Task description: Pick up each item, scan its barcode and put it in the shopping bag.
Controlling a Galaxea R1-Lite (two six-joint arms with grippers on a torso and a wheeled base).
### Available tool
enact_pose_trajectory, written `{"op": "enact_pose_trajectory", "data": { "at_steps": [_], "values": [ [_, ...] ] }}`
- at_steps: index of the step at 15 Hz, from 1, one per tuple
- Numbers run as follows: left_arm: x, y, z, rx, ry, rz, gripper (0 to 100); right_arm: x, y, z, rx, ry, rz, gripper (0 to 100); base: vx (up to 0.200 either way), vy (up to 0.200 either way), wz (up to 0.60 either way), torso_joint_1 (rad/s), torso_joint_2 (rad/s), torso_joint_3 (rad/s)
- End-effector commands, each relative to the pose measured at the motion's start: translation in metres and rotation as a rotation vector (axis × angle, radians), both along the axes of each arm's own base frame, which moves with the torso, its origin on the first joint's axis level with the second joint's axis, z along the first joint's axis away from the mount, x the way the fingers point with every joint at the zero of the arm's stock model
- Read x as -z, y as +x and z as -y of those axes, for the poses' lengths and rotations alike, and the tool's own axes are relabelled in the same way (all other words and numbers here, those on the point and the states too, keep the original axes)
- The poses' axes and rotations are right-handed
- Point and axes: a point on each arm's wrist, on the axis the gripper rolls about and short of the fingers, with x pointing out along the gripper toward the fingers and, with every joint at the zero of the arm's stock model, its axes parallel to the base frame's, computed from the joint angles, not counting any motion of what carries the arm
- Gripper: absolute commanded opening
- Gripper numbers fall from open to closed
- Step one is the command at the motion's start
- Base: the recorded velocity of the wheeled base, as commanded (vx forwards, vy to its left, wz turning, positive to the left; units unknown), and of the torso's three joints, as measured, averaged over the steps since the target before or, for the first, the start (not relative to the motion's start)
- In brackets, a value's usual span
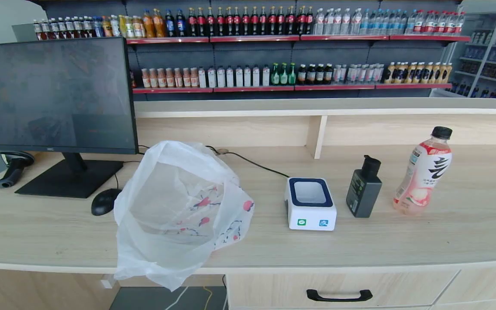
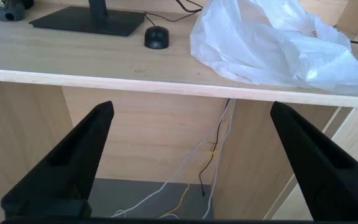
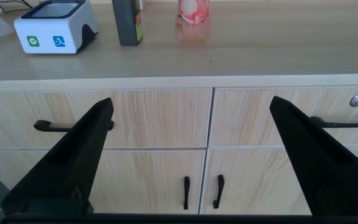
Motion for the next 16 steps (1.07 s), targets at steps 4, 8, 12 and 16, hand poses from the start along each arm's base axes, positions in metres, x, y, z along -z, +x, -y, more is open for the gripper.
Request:
{"op": "enact_pose_trajectory", "data": {
  "at_steps": [4,8,12,16],
  "values": [
    [0.0000,0.0000,0.0000,0.000,0.000,0.000,100,0.0000,0.0000,0.0000,0.000,0.001,0.000,100,0.000,0.000,0.00,0.000,0.00,0.000],
    [0.0000,0.0000,0.0000,0.000,0.000,0.000,100,-0.0002,0.0000,-0.0001,-0.003,-0.013,0.001,100,0.000,0.000,0.00,0.000,0.00,0.000],
    [0.0000,0.0000,0.0000,0.000,0.000,0.000,100,-0.0007,0.0000,-0.0003,-0.013,-0.079,0.004,100,0.000,0.000,0.00,0.000,0.00,0.000],
    [0.0000,0.0000,0.0000,0.000,0.000,0.000,100,-0.0008,0.0000,-0.0004,-0.018,-0.082,0.006,100,0.000,0.000,0.00,0.000,0.00,0.000]
  ]
}}
